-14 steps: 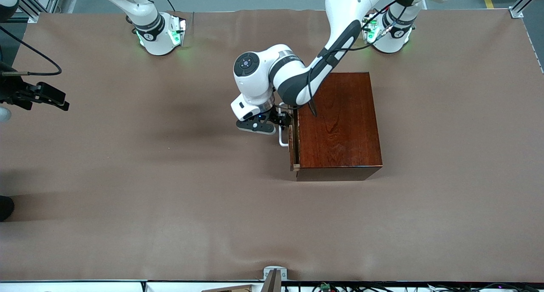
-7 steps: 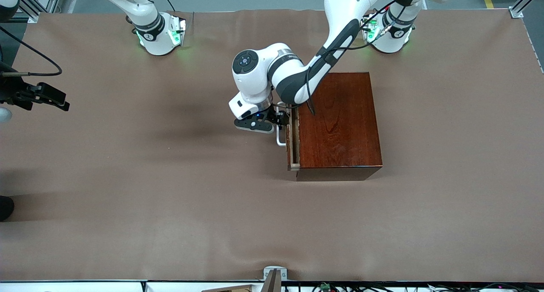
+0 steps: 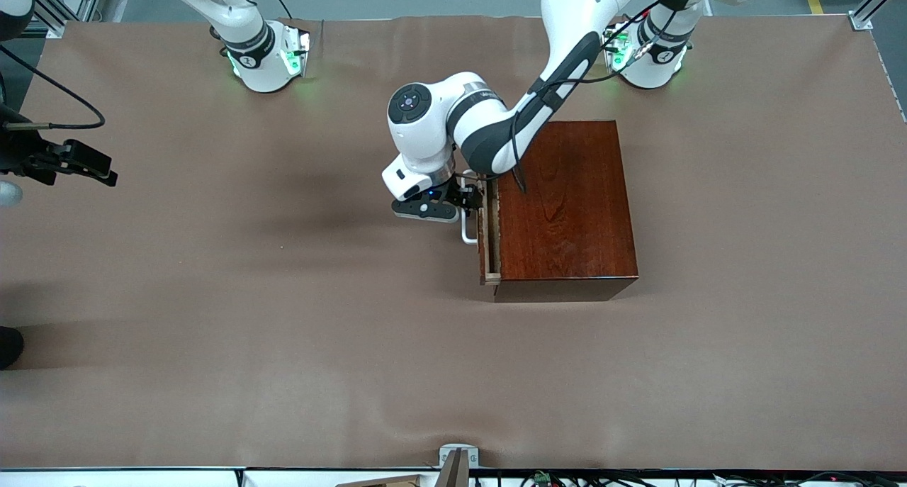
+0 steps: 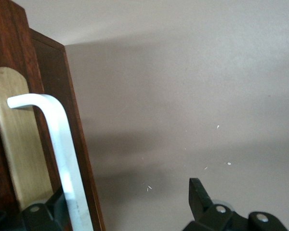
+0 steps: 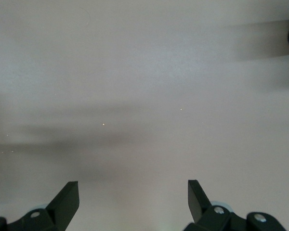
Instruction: Open drawer, take yellow block, close drawer
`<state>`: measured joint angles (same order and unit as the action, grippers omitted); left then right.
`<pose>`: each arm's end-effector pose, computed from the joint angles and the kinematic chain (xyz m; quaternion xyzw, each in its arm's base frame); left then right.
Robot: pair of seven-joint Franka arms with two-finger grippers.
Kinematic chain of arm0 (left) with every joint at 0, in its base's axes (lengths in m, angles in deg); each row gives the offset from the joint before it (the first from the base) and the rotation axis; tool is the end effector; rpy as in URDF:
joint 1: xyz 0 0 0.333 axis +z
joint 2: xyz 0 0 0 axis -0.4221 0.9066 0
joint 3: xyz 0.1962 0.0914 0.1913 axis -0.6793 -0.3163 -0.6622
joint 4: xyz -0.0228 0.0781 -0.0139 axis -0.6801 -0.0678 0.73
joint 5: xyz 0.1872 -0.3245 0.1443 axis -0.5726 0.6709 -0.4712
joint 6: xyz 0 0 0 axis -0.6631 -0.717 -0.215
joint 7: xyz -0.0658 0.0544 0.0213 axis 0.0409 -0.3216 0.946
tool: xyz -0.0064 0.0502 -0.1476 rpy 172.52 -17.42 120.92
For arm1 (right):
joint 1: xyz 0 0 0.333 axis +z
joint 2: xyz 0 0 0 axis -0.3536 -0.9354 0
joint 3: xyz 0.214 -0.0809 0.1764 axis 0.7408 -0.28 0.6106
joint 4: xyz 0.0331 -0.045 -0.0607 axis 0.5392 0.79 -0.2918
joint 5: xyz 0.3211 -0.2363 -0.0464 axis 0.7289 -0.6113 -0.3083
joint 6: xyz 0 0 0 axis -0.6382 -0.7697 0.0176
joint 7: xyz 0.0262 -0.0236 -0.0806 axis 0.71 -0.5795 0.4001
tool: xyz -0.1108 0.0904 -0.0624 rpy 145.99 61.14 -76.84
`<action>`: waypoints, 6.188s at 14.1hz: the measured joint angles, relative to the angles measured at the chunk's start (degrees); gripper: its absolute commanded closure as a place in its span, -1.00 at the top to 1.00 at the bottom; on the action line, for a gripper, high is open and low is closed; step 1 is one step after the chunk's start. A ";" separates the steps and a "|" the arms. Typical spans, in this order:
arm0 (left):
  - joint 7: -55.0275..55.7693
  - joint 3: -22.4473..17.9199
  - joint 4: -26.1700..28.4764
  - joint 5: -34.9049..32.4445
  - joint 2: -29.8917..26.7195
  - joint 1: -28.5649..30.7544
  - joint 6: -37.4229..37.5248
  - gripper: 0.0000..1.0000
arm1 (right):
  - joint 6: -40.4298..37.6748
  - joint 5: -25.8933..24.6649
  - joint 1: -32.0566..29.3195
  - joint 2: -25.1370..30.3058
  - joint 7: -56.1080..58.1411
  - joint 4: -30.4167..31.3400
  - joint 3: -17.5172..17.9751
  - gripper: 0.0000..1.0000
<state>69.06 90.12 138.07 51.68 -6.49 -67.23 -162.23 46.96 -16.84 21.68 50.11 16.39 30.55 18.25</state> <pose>0.4536 -0.5578 0.2201 -0.9933 0.0922 -0.0374 0.0580 0.5682 -0.0235 0.5321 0.9995 -0.0179 -0.0242 0.0008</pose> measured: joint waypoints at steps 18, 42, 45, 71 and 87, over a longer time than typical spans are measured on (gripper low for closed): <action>11.77 0.02 -0.98 0.13 0.26 0.22 -1.63 1.00 | 0.04 0.00 0.01 0.00 0.00 -0.12 0.01 1.00; 11.69 0.06 -0.74 0.32 1.67 -2.82 -14.44 1.00 | 0.04 0.00 0.01 0.00 0.00 -0.12 0.00 1.00; 11.52 -0.25 -0.83 0.30 1.80 -3.33 -15.01 1.00 | 0.04 0.00 0.01 0.00 0.00 -0.12 0.00 1.00; 2.31 0.72 -7.14 12.28 -15.57 5.20 12.16 1.00 | 0.21 0.11 0.23 -0.85 0.00 -0.15 0.19 1.00; -49.37 0.50 5.57 13.26 -34.88 41.81 30.91 1.00 | 5.59 3.40 12.35 -12.78 -22.13 -3.99 0.65 1.00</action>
<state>19.69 90.61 143.64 64.93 -41.37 -25.41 -131.32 52.55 -13.44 34.03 37.33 -5.74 26.56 18.90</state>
